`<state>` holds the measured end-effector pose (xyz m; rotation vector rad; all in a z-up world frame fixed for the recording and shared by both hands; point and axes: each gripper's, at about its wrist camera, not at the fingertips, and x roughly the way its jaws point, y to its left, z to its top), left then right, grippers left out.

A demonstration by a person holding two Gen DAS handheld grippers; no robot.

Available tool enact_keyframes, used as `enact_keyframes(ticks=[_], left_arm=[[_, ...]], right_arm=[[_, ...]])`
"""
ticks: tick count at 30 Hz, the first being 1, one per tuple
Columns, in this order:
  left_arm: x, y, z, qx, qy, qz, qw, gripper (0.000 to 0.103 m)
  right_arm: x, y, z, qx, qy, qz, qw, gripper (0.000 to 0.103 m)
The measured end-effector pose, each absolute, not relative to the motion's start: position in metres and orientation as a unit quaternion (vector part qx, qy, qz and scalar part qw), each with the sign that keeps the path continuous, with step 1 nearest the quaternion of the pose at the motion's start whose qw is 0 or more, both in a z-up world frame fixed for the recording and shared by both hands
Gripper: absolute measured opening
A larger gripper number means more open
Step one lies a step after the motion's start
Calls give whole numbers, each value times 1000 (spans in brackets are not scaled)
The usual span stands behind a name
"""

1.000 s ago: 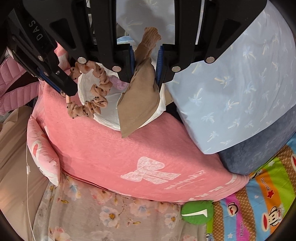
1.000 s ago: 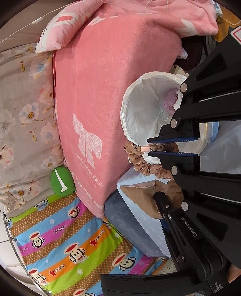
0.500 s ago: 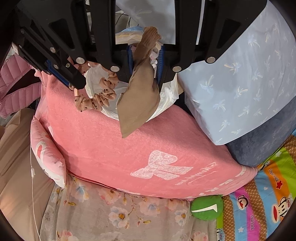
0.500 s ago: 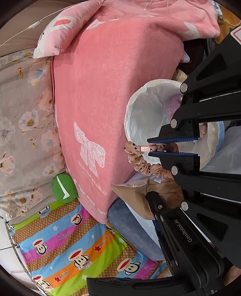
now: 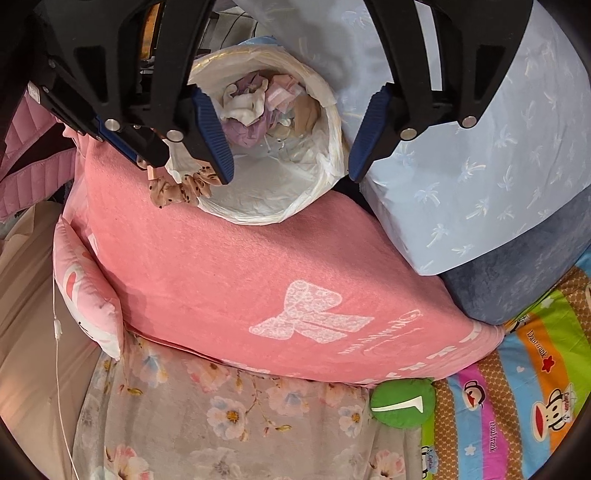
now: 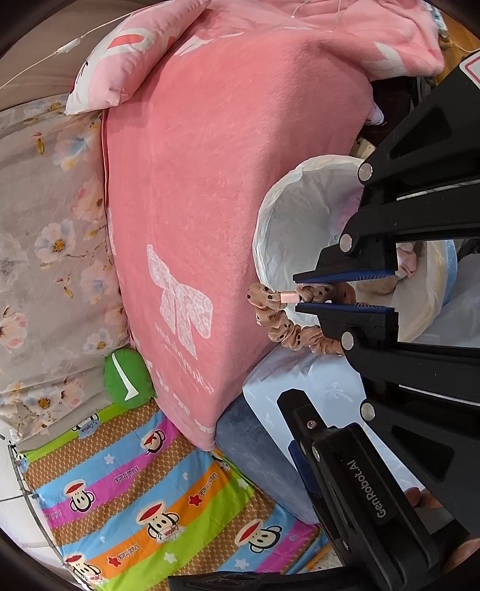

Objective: Organize soft objects

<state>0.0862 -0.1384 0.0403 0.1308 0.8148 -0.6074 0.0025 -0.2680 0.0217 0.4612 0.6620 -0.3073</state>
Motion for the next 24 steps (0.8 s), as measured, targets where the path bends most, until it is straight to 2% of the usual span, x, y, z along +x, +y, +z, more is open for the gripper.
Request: enact_keyframes(ticks=[24], left_arm=[[94, -112, 31, 47, 401, -256, 878, 69]], right_arm=[[11, -258, 22, 198, 346, -133, 907, 23]])
